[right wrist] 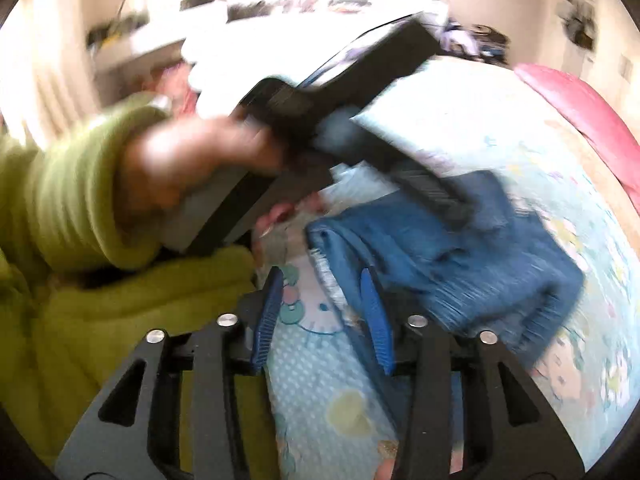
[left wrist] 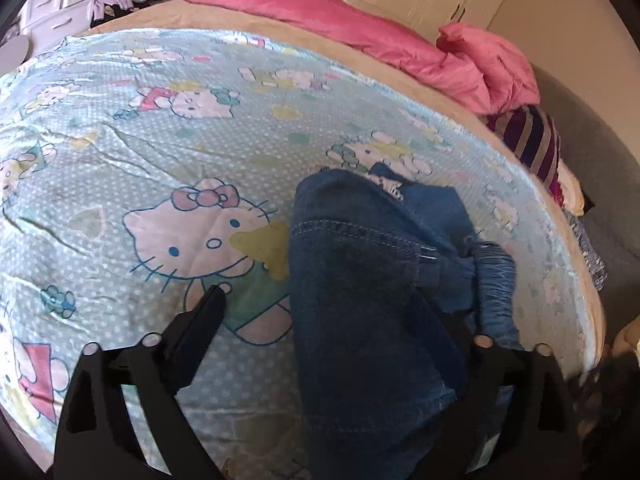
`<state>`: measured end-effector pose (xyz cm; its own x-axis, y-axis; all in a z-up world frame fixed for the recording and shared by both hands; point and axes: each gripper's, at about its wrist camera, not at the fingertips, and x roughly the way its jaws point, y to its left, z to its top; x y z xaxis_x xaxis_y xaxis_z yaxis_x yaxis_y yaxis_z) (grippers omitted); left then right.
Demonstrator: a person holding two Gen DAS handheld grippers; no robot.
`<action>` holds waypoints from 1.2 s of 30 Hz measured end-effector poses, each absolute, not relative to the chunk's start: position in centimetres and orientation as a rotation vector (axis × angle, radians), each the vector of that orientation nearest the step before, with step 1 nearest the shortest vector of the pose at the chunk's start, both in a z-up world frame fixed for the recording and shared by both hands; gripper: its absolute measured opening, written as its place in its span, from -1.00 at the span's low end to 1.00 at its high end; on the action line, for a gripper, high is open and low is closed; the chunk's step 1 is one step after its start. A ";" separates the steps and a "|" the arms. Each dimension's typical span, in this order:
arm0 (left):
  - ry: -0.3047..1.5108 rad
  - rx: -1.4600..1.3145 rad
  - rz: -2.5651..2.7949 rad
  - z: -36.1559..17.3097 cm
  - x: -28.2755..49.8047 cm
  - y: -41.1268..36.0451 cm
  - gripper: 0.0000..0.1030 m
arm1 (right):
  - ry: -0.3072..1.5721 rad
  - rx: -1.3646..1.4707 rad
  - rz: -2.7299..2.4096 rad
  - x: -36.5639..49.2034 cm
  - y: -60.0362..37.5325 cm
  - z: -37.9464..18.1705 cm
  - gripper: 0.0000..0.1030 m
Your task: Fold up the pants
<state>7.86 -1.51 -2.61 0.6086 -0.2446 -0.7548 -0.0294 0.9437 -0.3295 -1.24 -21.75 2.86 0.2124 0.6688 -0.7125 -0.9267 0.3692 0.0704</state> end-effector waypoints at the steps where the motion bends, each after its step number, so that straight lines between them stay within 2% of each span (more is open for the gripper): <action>1: 0.901 -0.333 -0.126 -2.4 7.6 -1.4 0.81 | 0.734 -0.371 1.115 -0.7 -23.0 3.5 0.18; 8: 0.865 -0.351 -0.127 -1.7 6.7 -1.0 0.86 | 0.839 -0.070 0.827 5.9 -30.1 3.5 0.40; 13: 0.895 -0.366 -0.138 -2.7 7.0 -1.1 0.86 | 0.936 -0.009 0.707 9.4 -30.8 1.1 0.40; 16: 0.917 -0.388 -0.155 -3.4 7.3 -1.1 0.86 | 1.022 0.031 0.690 10.8 -30.8 -0.9 0.33; 17: 0.918 -0.389 -0.158 -3.5 7.4 -1.1 0.86 | 1.042 0.042 0.683 11.4 -30.7 -1.4 0.22; 20: 0.919 -0.387 -0.168 -3.6 7.5 -1.2 0.86 | 1.080 0.065 0.693 12.4 -30.3 -2.7 0.06; 30: 0.955 -0.306 -0.168 -4.0 8.4 -2.9 0.82 | 1.082 0.042 0.757 13.6 -27.3 -4.4 0.06; 33: 0.959 -0.305 -0.181 -3.9 8.5 -3.1 0.53 | 1.058 0.026 0.769 13.3 -26.9 -4.4 0.04; 34: 0.959 -0.296 -0.187 -3.9 8.6 -3.5 0.34 | 1.052 0.026 0.775 13.2 -26.8 -4.3 -0.02; 36: 0.960 -0.289 -0.198 -3.9 8.6 -3.9 0.07 | 1.039 0.029 0.792 13.1 -26.8 -4.1 -0.42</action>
